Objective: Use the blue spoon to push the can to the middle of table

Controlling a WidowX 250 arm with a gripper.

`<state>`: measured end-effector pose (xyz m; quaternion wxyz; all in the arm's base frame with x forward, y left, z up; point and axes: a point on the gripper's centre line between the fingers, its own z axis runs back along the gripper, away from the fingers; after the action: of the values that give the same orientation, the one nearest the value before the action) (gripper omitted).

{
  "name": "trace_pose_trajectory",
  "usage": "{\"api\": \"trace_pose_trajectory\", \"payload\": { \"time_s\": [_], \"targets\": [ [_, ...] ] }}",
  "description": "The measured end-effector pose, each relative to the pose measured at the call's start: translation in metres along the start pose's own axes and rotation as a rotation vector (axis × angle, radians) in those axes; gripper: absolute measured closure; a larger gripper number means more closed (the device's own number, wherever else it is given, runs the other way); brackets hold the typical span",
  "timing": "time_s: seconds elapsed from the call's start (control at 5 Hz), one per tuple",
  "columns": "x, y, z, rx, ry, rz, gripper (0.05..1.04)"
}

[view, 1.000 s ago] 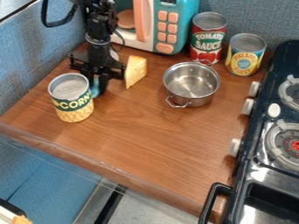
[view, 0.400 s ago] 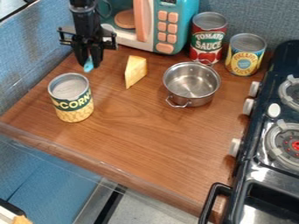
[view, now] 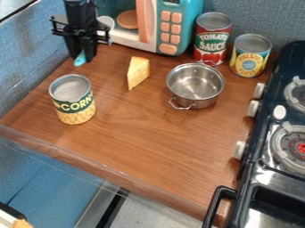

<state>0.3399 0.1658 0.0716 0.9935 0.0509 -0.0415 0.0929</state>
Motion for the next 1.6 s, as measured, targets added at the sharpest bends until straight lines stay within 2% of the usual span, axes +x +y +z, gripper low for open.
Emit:
{"api": "trace_pose_trajectory", "payload": {
  "time_s": [0.2,0.4,0.8,1.0,1.4,1.6],
  "targets": [
    [-0.02,0.017,0.012,-0.002,-0.007,-0.054,0.761],
    [-0.049,0.038,0.014,0.0,0.008,-0.103,0.761],
    [-0.087,0.053,0.001,0.017,0.081,-0.102,0.761],
    [-0.095,0.051,-0.005,0.022,0.109,-0.091,0.761],
    [-0.102,0.005,-0.022,-0.007,0.155,-0.207,0.761],
    [-0.106,-0.036,-0.019,-0.012,0.157,-0.321,0.761]
  ]
}}
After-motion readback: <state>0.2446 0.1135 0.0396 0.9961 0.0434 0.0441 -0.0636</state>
